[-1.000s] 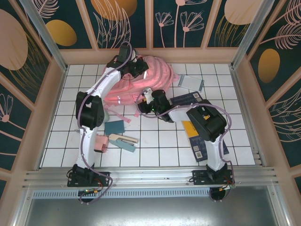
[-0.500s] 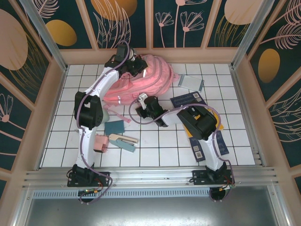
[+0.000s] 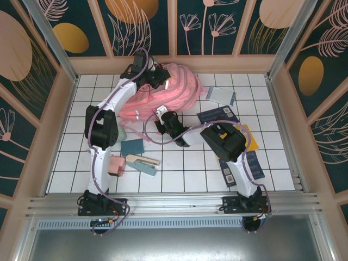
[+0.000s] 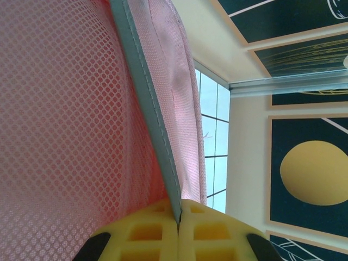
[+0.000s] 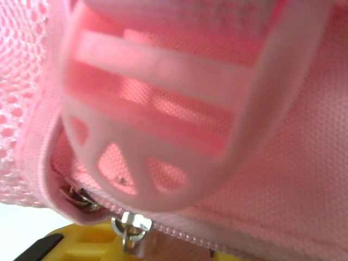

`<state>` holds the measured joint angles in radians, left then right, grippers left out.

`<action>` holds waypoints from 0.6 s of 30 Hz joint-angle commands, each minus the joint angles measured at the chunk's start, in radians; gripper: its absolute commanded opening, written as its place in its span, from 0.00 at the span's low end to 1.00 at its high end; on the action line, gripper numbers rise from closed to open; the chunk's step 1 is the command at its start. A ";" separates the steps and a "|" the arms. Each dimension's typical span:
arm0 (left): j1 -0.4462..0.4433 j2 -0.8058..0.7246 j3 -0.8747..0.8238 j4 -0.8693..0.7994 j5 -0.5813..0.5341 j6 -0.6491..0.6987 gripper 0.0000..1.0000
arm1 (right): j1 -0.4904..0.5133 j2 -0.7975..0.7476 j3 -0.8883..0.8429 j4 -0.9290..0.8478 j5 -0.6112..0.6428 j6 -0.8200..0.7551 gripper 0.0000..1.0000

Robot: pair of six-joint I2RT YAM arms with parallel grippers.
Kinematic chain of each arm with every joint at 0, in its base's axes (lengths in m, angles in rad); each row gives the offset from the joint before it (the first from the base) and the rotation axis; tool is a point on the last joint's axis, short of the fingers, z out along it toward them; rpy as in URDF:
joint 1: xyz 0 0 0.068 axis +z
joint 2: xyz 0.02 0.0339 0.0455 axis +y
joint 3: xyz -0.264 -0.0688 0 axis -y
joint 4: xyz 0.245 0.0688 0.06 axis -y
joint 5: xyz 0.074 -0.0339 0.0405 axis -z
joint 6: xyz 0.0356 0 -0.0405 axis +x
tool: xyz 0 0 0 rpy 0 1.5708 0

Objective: Pack the student bag
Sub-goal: Unzip the student bag at the top-center of the table.

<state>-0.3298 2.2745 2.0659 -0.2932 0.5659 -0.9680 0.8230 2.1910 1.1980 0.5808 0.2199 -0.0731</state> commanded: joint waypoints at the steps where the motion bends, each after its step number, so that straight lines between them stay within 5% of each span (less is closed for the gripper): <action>1: 0.003 -0.070 0.005 0.091 0.047 -0.020 0.00 | 0.008 0.021 0.040 0.048 0.026 0.017 0.28; 9: 0.008 -0.064 -0.010 0.091 0.044 -0.010 0.00 | 0.018 0.000 0.010 0.083 0.043 0.008 0.01; 18: 0.021 -0.062 -0.018 0.053 0.001 0.044 0.00 | 0.010 -0.048 -0.006 -0.026 0.077 -0.014 0.00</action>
<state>-0.3252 2.2742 2.0464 -0.2806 0.5671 -0.9619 0.8341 2.1990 1.1950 0.5922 0.2497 -0.0738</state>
